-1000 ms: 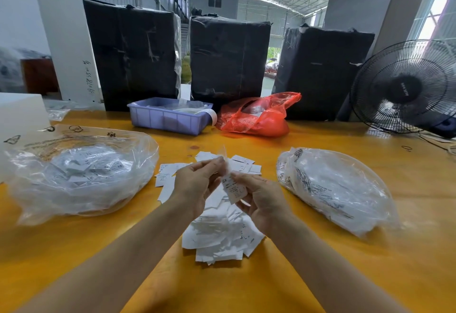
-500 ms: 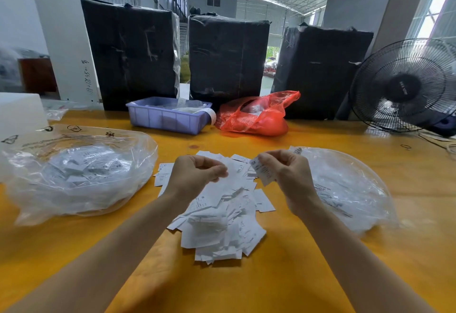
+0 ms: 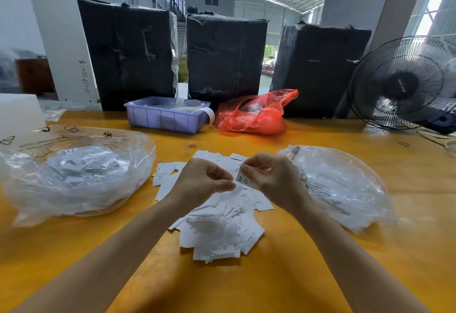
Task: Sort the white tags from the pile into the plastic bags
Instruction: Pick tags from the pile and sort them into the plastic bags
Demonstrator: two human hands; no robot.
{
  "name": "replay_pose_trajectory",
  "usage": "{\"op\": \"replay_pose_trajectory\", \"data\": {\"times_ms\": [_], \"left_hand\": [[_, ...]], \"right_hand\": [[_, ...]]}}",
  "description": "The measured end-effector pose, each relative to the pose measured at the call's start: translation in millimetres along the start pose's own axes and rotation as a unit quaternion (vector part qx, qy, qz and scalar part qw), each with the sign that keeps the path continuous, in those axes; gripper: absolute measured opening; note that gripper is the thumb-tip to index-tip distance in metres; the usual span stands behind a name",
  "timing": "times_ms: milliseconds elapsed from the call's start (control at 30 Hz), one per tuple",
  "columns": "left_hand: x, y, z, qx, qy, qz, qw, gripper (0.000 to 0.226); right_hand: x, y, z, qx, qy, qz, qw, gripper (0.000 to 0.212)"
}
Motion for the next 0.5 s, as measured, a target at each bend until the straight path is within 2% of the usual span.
{"op": "replay_pose_trajectory", "data": {"times_ms": [267,500], "left_hand": [[-2.8,2.4,2.2,0.04,-0.02,-0.002,0.999,0.013],[-4.1,3.5,4.0,0.089,-0.024,-0.008,0.996,0.015]], "right_hand": [[1.7,2.1,0.1,0.025,0.023,-0.003,0.999,0.006],[4.3,2.6,-0.9,0.03,-0.023,0.004,0.999,0.004]]}}
Point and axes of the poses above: each hand's wrist, its own y-axis away from the middle knuckle, its own z-axis out of the back of the hand, x = y × z, the point moved 1 cm from there along -y, towards the middle knuckle, and after that the axes turned 1 degree about -x, right-handed, at the moved point
